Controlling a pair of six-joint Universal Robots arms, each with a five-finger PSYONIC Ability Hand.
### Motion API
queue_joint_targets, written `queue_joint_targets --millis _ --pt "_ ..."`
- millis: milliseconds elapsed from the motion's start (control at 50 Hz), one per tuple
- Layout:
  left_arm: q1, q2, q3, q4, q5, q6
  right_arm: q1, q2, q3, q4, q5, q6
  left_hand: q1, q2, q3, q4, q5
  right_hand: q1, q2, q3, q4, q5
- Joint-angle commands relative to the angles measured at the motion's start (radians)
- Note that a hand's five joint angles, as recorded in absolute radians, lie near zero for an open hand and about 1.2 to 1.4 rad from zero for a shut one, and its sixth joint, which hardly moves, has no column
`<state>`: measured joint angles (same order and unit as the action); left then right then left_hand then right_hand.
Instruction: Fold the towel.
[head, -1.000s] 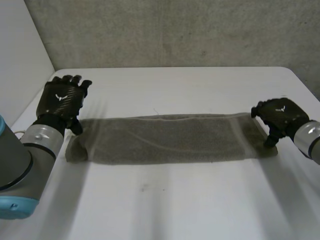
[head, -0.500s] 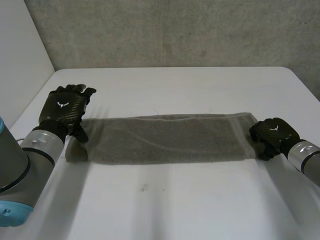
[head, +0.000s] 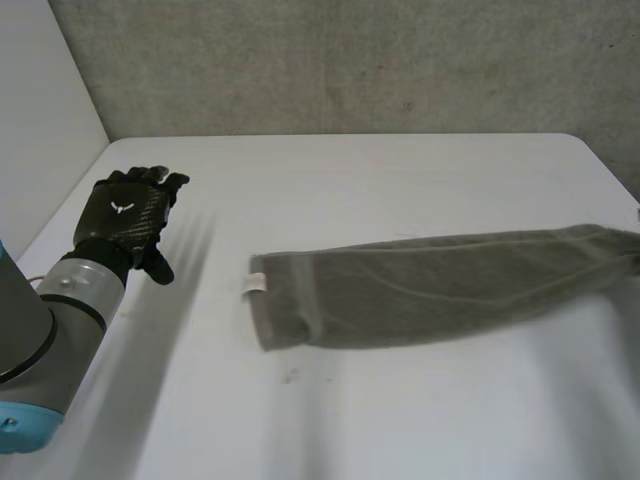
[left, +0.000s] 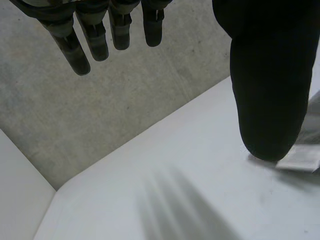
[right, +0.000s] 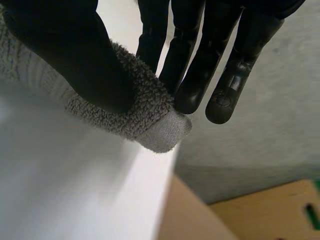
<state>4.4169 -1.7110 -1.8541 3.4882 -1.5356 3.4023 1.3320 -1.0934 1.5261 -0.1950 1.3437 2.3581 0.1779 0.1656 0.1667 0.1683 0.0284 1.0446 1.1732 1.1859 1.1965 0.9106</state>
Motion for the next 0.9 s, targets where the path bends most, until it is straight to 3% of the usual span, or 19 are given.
queue_joint_targets --millis 20,60,120,160,180,220,280,320,440,520,540,560,600,660,820,900 --pt "-0.002 0.004 0.000 0.000 0.000 0.000 0.139 -0.056 -0.087 0.012 0.014 -0.039 -0.003 0.009 0.008 0.006 -0.028 0.352 0.223 0.210 0.200 0.311" --pt "-0.004 0.004 0.000 0.000 0.000 0.000 0.270 -0.083 -0.110 -0.003 0.012 -0.008 -0.003 0.009 0.008 0.006 -0.028 0.352 0.223 0.210 0.200 0.311" --pt "-0.004 0.005 0.000 0.000 0.000 0.000 0.343 -0.085 -0.113 -0.020 0.012 0.004 -0.003 0.009 0.008 0.006 -0.028 0.352 0.223 0.210 0.200 0.311" --pt "-0.005 0.013 0.001 0.000 0.000 0.000 0.497 -0.076 -0.110 -0.085 0.005 0.009 -0.003 0.009 0.008 0.006 -0.028 0.352 0.223 0.210 0.200 0.311" --pt "-0.005 0.013 0.001 0.000 0.000 0.000 0.498 -0.075 -0.110 -0.086 0.005 0.009 -0.003 0.009 0.008 0.006 -0.028 0.352 0.223 0.210 0.200 0.311" --pt "-0.010 0.013 0.001 0.000 -0.001 0.000 0.680 -0.034 -0.103 -0.162 -0.003 0.004 -0.003 0.009 0.008 0.006 -0.028 0.352 0.223 0.210 0.200 0.311" --pt "-0.011 0.013 0.003 0.000 -0.001 0.000 0.757 0.001 -0.100 -0.188 -0.011 0.007 -0.003 0.009 0.008 0.006 -0.028 0.352 0.223 0.210 0.200 0.311" --pt "-0.014 0.013 0.004 0.000 -0.003 0.000 0.876 0.073 -0.096 -0.204 -0.026 0.009 -0.003 0.009 0.008 0.006 -0.028 0.352 0.223 0.210 0.200 0.311" --pt "-0.025 0.011 0.007 0.002 -0.003 0.000 0.995 0.210 -0.077 -0.189 -0.038 0.000 -0.003 0.009 0.008 0.006 -0.028 0.352 0.223 0.210 0.200 0.311" --pt "-0.034 -0.001 0.015 0.005 -0.003 0.002 0.998 0.224 -0.072 -0.181 -0.037 0.001 -0.003 0.009 0.008 0.006 -0.028 0.352 0.223 0.210 0.200 0.311" --pt "-0.039 -0.004 0.019 0.005 -0.003 0.002 0.997 0.208 -0.066 -0.181 -0.035 0.015 -0.003 0.009 0.008 0.006 -0.028 0.161 0.032 0.020 0.009 0.120" --pt "-0.039 -0.004 0.019 0.005 -0.003 0.002 0.997 0.208 -0.066 -0.181 -0.035 0.015 -0.003 0.009 0.008 0.006 -0.028 0.159 0.030 0.018 0.007 0.118" --pt "-0.063 -0.019 0.039 0.011 -0.003 0.000 0.987 0.132 -0.051 -0.181 -0.018 0.055 -0.003 0.009 0.008 0.006 -0.028 -0.778 -0.907 -0.919 -0.930 -0.819" --pt "-0.085 -0.033 0.056 0.012 -0.005 -0.002 0.967 0.092 -0.037 -0.182 -0.018 0.095 -0.003 0.010 0.009 0.007 -0.028 -0.870 -0.999 -1.011 -1.022 -0.911" --pt "-0.233 -0.140 0.205 0.011 -0.018 -0.015 0.721 -0.084 0.116 -0.159 -0.029 0.403 0.009 0.021 0.020 0.019 -0.016 -0.870 -0.999 -1.011 -1.022 -0.911" --pt "-0.298 -0.199 0.263 0.006 -0.034 -0.035 0.619 -0.118 0.170 -0.118 -0.037 0.474 0.012 0.024 0.023 0.022 -0.013 -0.870 -0.999 -1.011 -1.022 -0.911"
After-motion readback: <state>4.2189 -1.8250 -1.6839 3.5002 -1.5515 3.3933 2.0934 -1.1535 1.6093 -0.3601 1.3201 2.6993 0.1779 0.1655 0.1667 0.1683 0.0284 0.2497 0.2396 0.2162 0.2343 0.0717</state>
